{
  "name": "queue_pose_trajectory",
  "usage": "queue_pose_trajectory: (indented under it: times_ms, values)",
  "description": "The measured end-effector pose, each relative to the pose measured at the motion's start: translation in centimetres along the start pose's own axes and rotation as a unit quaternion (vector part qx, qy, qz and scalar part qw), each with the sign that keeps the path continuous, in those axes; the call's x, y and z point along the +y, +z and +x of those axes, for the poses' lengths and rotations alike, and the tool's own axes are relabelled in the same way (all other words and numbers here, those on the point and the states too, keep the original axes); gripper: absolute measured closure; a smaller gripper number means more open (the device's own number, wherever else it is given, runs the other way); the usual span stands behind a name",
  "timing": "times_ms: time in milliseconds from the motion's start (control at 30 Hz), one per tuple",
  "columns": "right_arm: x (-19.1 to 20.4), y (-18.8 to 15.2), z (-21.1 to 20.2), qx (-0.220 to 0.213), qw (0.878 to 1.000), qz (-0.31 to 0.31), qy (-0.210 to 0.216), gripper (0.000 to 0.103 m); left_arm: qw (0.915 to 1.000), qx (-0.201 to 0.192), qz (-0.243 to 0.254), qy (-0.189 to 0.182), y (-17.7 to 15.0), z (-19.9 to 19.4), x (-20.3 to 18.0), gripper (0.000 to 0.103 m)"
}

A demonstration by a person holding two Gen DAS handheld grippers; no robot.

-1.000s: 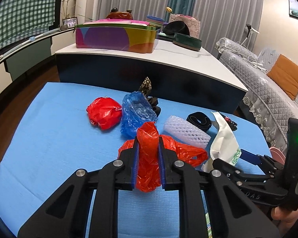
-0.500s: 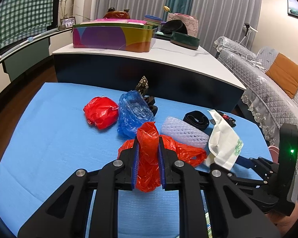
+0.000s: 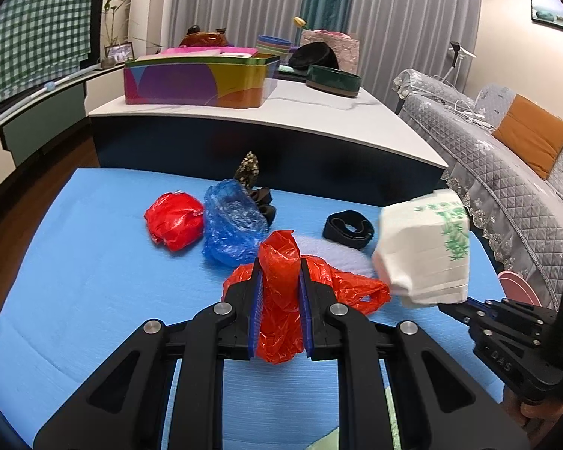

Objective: Collect trash
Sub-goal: 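Grasp the red plastic bag with the left gripper while the right grasps the white paper bag, then carry both bags over the pink bin and open both grippers to drop them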

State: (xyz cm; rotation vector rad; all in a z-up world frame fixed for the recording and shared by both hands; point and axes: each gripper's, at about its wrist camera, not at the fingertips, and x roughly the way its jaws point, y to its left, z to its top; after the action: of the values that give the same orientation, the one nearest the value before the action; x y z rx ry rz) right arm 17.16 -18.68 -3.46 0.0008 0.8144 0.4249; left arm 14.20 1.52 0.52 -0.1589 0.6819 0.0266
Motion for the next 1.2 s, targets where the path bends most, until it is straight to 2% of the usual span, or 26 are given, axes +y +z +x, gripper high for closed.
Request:
queue_pose_trajectory:
  times_ms: [800,1200]
  values:
    - [-2.9,-1.3,-8.3,-0.057,0.996,0.008,-0.068,0.101,0.9971,-0.046,0.059,-0.012,-0.4,-2.5,-5.4,0.086]
    - [-4.2,-2.0,-12.2,-0.089,0.988,0.019,-0.127,0.101,0.9930,-0.072,0.083,-0.045,-1.0,-4.3,-8.1,0.086]
